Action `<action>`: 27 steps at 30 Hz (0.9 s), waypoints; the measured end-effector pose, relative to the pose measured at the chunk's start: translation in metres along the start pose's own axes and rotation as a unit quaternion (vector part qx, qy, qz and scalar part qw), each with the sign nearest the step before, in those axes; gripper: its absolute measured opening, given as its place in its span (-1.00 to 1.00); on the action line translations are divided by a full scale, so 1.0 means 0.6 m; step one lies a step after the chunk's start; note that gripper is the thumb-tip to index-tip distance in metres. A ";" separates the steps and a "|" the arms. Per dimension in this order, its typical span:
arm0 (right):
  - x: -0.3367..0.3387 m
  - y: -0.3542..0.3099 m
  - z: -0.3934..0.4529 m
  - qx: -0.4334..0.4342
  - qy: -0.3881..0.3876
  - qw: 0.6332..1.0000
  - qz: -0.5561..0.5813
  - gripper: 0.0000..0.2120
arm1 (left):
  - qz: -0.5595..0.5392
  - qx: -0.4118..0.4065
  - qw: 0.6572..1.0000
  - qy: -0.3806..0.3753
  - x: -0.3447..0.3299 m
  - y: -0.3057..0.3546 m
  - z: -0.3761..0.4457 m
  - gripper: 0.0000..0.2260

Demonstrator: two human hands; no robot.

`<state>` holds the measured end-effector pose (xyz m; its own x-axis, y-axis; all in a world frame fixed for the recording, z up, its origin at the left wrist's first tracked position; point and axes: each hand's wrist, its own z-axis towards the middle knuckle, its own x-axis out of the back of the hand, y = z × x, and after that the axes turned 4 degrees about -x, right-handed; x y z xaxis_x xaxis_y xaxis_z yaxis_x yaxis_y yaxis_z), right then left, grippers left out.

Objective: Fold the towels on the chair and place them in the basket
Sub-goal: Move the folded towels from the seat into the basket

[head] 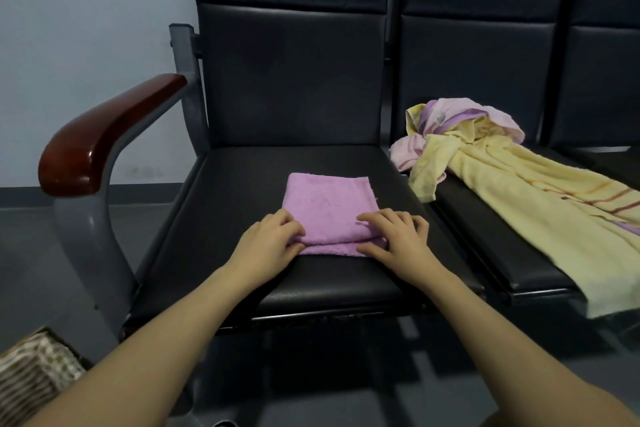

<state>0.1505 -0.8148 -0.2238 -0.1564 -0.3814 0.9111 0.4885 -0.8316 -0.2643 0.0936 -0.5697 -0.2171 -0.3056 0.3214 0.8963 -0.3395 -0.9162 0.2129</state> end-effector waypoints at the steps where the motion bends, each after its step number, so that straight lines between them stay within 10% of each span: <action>1: -0.002 -0.001 -0.002 -0.006 0.003 1.000 0.019 -0.63 | -0.002 0.001 1.000 0.004 0.000 0.000 0.000 -0.86; 9: -0.004 0.008 -0.018 0.009 0.039 0.999 0.029 -0.82 | 0.026 -0.083 0.996 0.014 0.010 -0.025 -0.013 -0.94; 12: -0.001 0.012 -0.022 0.028 0.012 1.000 -0.001 -0.57 | 0.037 -0.083 0.996 -0.016 0.014 -0.029 -0.019 -0.70; 19: 0.001 0.018 -0.018 -0.012 -0.009 0.999 0.039 -0.78 | -0.032 -0.017 0.999 -0.038 0.006 -0.042 -0.013 -0.42; 27: 0.002 0.020 -0.005 -0.088 -0.004 0.984 0.157 -0.91 | -0.096 0.035 0.993 -0.063 0.013 -0.052 -0.012 -0.60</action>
<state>0.1536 -0.8267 -0.2267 -0.0140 -0.6278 0.7783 0.3551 -0.7307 -0.5831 0.0953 -0.5371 -0.2194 -0.1270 0.4627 0.8774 -0.3168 -0.8571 0.4061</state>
